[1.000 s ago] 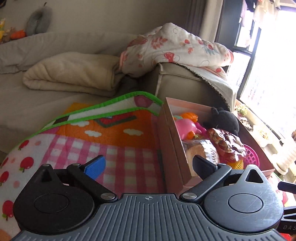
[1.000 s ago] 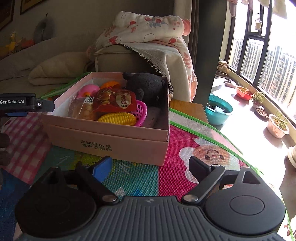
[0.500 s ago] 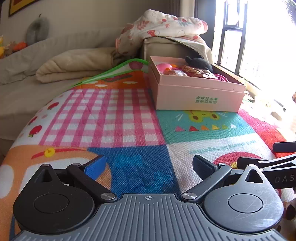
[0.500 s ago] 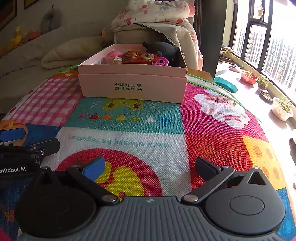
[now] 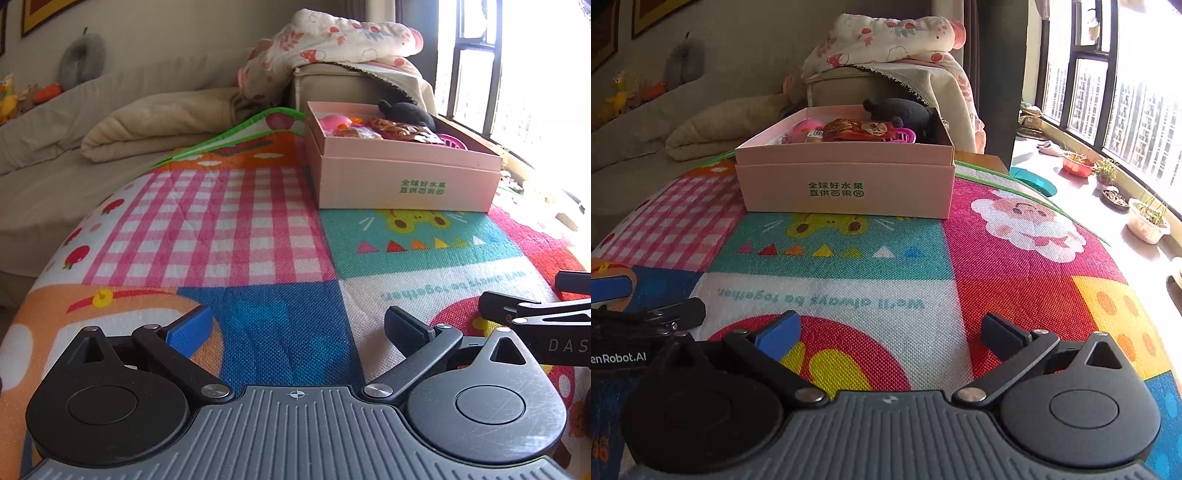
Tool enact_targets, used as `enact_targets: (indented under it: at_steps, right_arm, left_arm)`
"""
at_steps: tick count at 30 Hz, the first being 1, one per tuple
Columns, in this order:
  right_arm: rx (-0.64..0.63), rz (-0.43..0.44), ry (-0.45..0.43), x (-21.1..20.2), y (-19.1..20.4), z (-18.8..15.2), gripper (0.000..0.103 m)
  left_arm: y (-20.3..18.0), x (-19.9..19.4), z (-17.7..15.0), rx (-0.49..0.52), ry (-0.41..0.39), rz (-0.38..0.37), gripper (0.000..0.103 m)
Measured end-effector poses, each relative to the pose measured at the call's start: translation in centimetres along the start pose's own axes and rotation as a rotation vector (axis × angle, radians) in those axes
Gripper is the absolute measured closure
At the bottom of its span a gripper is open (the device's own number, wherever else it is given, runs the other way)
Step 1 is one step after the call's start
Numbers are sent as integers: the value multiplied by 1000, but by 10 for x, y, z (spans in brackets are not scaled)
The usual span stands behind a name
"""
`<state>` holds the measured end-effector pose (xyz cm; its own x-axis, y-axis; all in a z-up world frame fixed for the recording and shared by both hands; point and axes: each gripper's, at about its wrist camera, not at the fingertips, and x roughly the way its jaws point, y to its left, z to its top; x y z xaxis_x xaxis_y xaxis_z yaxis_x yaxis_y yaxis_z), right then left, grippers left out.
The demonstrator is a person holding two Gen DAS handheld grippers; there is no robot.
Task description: Organize objects
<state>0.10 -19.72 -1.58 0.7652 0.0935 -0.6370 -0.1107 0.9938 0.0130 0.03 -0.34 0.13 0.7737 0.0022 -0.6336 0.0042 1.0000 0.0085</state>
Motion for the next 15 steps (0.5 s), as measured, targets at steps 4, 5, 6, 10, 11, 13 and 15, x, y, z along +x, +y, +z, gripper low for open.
enact_targets:
  at_steps: [4,5,6,10,11,13,15]
  right_arm:
    - [-1,-4,0,1,2,0,0]
    - [-1,-4,0,0,2,0,0]
    - [-2,-4,1,0,2,0,0]
    - [-2,-5,1,0,2,0,0]
    - [-2,-4,1,-1,1,0,0]
    - [-2,-4,1,-1,1,0,0]
    - [-2,-4,1,-1,1,0,0]
  left_arm:
    - [0,0,0,0,0,0,0]
    - [0,0,0,0,0,0,0]
    - [0,0,0,0,0,0,0]
    - [0,1,0,-1,0,-2,0]
    - [0,0,0,-1,0,-2,0]
    - [0,0,0,-1,0,-2,0]
    - [0,0,0,-1,0,-2,0]
